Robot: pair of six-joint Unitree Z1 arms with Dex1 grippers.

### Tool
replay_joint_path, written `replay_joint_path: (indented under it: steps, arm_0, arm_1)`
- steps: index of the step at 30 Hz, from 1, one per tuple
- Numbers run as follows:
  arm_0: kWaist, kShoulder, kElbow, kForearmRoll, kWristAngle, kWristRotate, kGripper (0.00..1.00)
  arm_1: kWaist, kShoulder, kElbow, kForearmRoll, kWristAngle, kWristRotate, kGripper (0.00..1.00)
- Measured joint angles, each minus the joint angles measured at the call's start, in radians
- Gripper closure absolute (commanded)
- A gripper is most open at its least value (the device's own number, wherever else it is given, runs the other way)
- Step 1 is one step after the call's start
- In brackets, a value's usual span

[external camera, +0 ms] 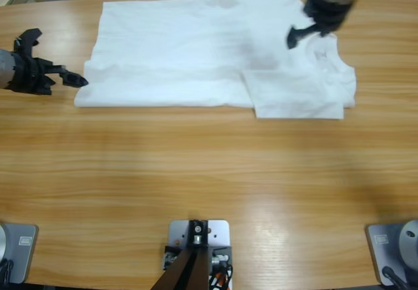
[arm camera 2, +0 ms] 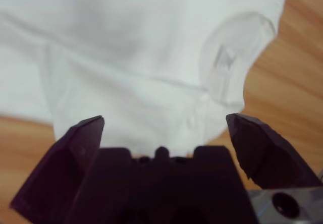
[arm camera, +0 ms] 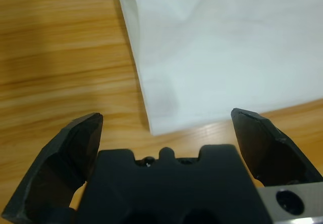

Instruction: Fold clothes

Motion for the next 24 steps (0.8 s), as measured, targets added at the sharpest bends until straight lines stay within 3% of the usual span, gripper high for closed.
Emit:
replay_joint_path:
  steps: [3, 13, 24]
  arm_0:
    - [0.002, -0.076, 0.019, 0.008, -0.020, 0.000, 0.055]
    - [0.003, -0.284, 0.043, 0.090, -0.258, -0.067, 0.055]
    - [0.105, -0.280, 0.112, 0.074, -0.304, -0.202, 0.050]
  arm_1:
    - [-0.013, -0.130, 0.117, -0.001, 0.067, 0.000, 0.017]
    - [-0.152, -0.467, 0.370, 0.023, 0.228, -0.059, 0.009]
    - [-0.156, -0.592, 0.442, 0.023, 0.270, -0.059, 0.009]
